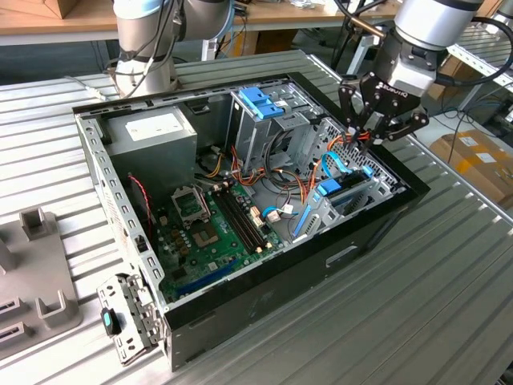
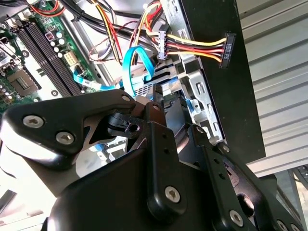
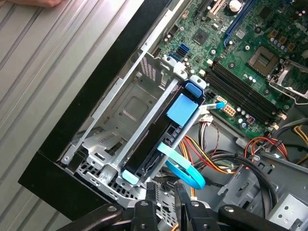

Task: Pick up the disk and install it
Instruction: 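Insert the second disk wire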

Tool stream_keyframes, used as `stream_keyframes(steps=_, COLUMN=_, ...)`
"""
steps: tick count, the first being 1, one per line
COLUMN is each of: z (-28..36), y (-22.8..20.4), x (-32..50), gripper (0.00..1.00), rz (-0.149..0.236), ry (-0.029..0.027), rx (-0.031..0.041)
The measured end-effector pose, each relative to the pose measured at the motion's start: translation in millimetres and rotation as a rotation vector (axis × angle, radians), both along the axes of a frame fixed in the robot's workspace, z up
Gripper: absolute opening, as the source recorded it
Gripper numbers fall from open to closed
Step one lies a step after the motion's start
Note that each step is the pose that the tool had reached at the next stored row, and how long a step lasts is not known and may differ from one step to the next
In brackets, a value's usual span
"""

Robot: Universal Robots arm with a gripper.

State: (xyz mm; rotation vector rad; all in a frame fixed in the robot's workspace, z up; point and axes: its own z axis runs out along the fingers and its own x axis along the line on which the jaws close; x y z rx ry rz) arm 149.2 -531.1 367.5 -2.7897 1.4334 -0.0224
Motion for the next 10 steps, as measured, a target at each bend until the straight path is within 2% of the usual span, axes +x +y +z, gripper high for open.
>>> stream_keyframes(steps=10, z=0.0, y=5.4, x=7.6, gripper=0.30, rz=0.021, ry=0.0000, rx=0.0000)
